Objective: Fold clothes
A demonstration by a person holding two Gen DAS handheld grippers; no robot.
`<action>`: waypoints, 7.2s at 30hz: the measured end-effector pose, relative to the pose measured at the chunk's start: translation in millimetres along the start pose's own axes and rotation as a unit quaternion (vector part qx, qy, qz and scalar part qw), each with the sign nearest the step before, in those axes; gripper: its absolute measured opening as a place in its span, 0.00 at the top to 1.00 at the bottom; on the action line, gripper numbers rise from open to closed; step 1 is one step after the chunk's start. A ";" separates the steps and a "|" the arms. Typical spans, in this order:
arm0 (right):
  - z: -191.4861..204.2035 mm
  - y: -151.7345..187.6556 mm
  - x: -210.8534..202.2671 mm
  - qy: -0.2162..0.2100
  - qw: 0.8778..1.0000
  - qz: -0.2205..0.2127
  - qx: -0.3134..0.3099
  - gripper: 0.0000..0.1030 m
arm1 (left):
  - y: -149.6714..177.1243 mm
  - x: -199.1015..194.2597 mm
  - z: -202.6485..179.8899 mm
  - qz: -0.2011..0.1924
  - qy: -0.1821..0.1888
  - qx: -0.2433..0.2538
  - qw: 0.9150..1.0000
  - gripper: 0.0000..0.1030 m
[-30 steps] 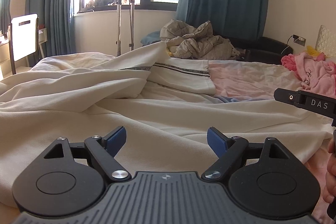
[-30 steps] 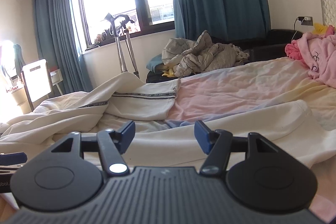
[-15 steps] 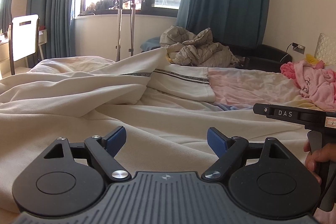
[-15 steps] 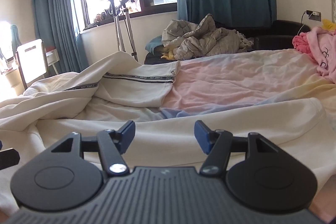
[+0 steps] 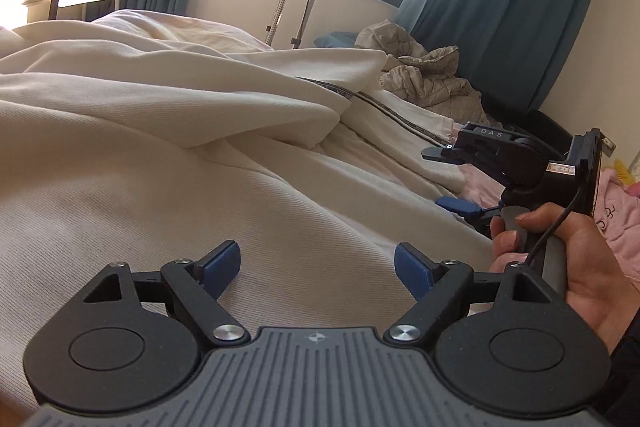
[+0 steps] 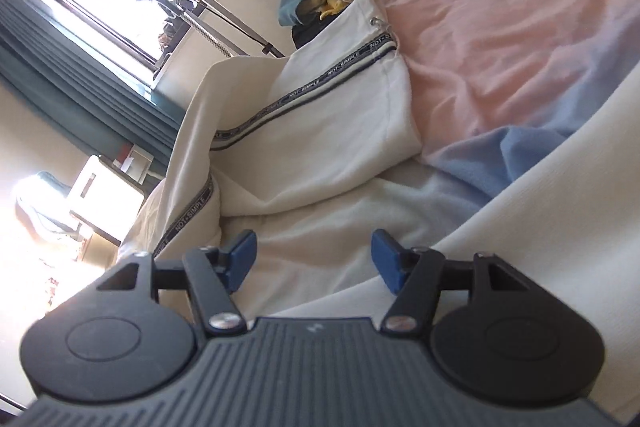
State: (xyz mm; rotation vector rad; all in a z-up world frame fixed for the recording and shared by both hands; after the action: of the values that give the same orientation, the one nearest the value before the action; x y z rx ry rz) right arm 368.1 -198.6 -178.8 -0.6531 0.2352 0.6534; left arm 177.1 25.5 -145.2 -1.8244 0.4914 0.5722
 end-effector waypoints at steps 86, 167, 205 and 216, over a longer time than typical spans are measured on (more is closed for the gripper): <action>-211.3 -5.6 -372.4 0.180 0.889 -0.232 0.351 0.48 | -14.5 -44.4 6.2 -0.064 -0.053 0.030 0.996 0.14; -239.5 -53.4 -363.4 0.306 0.925 -0.174 0.145 0.45 | -62.1 -123.8 158.7 -0.048 -0.178 -0.194 0.963 0.09; -202.1 -54.4 -335.8 0.229 0.940 -0.190 0.168 0.95 | -41.0 -103.3 223.7 0.047 -0.121 -0.361 0.924 0.08; -243.1 -54.9 -337.7 0.192 0.927 -0.176 0.269 0.90 | -33.8 -112.0 237.0 0.022 -0.094 -0.436 0.895 0.08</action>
State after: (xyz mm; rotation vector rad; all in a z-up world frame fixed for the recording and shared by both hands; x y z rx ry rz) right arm 139.6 -549.5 -206.2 -0.2706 0.6223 0.0894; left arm 73.6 267.2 -117.8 -2.5651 0.1278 1.1115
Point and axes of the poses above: each gripper's, at about its wrist camera, not at the fingertips, and x roughly the way its jaws point, z to its left, y to its underside, the point moved 9 cm from there along x, roughly the way its jaws point, and after that the axes turned 8 degrees about -y, right-handed, at the moved point
